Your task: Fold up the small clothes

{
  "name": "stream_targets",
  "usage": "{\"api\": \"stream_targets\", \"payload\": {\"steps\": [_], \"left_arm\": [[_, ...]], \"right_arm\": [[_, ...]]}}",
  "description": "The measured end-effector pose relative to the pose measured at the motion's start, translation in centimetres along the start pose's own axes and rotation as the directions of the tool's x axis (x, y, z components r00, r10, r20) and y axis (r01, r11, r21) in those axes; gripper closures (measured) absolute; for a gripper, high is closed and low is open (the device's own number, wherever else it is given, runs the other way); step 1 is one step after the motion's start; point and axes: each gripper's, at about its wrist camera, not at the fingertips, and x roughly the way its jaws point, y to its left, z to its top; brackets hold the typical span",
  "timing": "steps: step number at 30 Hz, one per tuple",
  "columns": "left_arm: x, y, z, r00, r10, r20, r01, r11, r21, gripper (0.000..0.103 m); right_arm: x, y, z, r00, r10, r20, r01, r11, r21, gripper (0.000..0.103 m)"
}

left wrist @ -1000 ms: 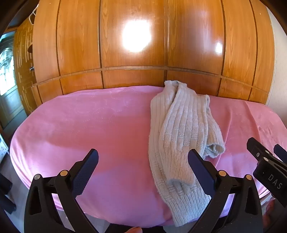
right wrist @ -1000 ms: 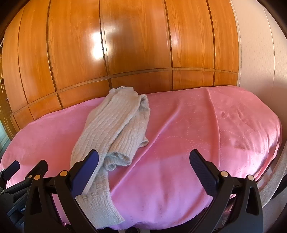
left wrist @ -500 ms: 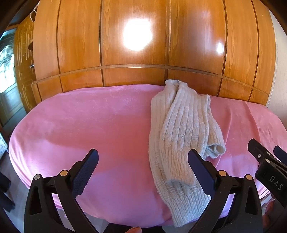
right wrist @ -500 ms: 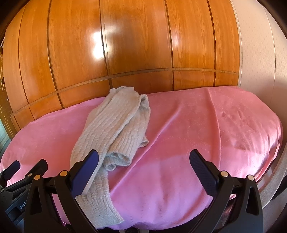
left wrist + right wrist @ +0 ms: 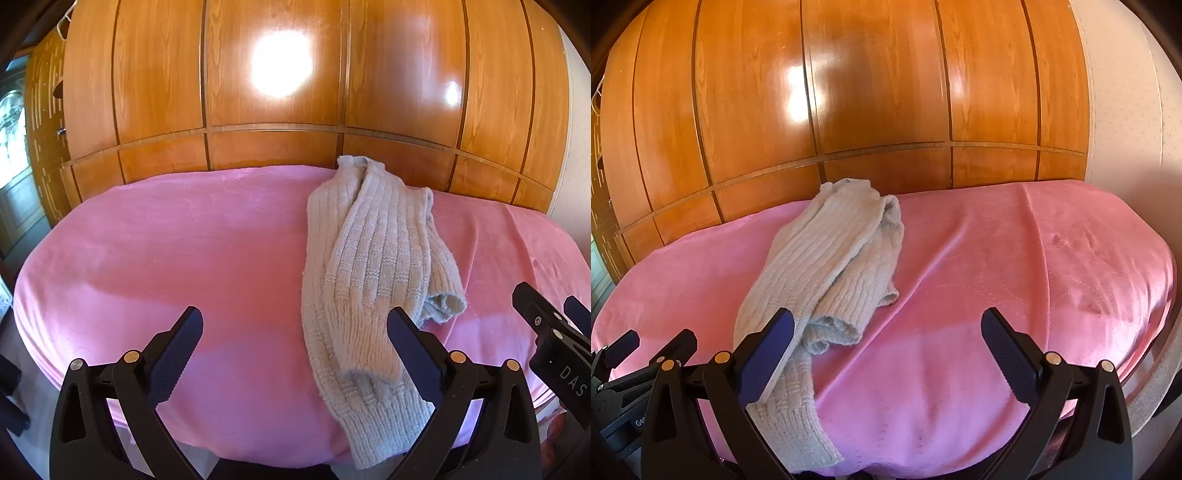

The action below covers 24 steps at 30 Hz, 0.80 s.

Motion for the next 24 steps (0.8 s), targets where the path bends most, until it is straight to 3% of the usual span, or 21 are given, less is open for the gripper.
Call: {"api": "stream_targets", "payload": {"steps": [24], "left_arm": [[1.01, 0.34, 0.34, 1.000, -0.015, -0.026, 0.015, 1.000, -0.008, 0.004]], "right_arm": [[0.80, -0.32, 0.30, 0.999, 0.043, -0.002, -0.043, 0.999, 0.004, 0.002]]}}
